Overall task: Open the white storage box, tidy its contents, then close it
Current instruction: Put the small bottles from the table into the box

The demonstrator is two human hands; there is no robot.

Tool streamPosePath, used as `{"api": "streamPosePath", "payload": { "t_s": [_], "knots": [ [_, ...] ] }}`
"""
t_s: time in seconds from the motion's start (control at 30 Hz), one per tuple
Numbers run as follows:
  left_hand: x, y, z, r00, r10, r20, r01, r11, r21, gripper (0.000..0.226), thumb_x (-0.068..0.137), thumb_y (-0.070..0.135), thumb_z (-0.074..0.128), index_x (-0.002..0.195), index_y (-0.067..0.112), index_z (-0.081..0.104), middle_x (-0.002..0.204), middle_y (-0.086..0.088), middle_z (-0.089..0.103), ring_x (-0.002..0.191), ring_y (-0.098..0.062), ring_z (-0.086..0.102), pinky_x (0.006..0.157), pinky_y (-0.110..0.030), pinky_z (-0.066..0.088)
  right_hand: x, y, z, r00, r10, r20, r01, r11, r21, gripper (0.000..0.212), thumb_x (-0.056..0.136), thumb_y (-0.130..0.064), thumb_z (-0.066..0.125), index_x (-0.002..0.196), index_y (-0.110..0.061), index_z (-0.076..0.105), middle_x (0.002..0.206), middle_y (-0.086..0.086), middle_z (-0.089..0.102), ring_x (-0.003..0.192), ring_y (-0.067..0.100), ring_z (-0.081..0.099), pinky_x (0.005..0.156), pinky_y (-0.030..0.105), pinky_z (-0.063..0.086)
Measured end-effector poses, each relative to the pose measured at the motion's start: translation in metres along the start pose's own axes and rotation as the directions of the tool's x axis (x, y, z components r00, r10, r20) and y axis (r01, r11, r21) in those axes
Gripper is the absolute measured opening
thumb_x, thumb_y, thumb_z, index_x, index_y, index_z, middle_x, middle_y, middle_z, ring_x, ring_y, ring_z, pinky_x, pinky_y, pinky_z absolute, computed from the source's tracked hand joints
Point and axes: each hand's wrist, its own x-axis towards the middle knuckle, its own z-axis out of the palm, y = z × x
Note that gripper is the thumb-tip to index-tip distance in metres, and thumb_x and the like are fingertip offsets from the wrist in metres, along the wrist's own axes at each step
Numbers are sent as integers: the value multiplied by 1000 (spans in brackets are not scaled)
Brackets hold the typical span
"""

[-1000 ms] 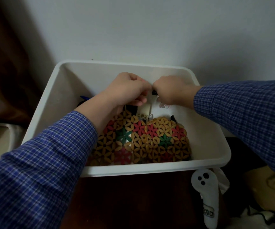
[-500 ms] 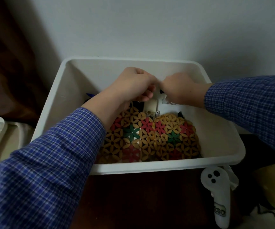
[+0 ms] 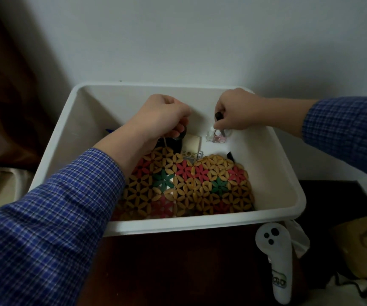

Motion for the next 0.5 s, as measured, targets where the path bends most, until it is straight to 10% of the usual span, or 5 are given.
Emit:
{"api": "streamPosePath", "payload": {
  "t_s": [0.23, 0.5],
  "knots": [
    [-1, 1, 1, 999, -1, 35, 1, 1000, -2, 9, 90, 13, 63, 88, 7, 68, 74, -7, 67, 59, -15, 59, 54, -26, 51, 15, -10, 22, 983, 140, 119, -127, 986, -111, 39, 71, -23, 90, 57, -8, 57, 44, 2, 61, 45, 16, 64, 48, 25, 48],
    [0, 1, 1, 997, -13, 80, 17, 999, -51, 6, 90, 12, 62, 88, 8, 65, 70, -7, 64, 51, -15, 57, 50, -25, 48, 33, -18, 31, 892, 344, 293, -342, 938, -57, 14, 93, -13, 67, 91, 1, 67, 68, 11, 74, 49, 19, 68, 48, 30, 54]
  ]
}}
